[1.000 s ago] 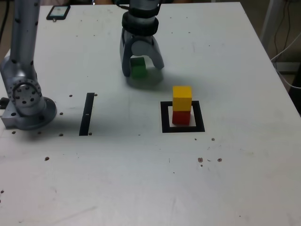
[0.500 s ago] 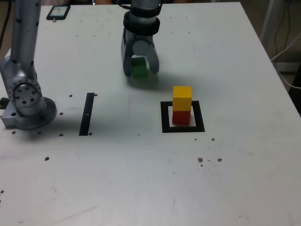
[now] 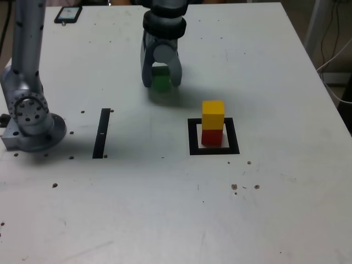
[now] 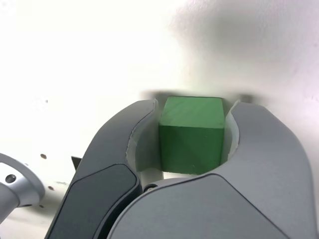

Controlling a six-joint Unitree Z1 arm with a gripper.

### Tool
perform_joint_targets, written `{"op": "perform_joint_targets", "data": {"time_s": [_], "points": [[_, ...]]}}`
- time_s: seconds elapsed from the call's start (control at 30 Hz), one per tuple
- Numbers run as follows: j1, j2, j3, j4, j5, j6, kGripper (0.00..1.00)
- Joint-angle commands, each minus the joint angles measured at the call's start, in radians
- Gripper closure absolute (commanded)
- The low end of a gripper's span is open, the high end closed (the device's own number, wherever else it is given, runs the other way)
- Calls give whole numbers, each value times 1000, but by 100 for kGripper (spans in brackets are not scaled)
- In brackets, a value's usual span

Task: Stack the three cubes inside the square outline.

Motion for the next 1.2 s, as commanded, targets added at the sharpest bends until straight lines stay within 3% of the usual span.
{"op": "perform_joint_targets", "data": {"time_s": [0.0,0.23,0.43,0.73,1.17], "points": [[-30,-30,-41,44,1,-2,93],[-185,-90,-241,264,-23,-73,93],[-345,-113,-342,334,-76,-175,93],[-520,-107,-365,352,-82,-284,93],[-564,-39,-410,345,-80,-302,93]]}}
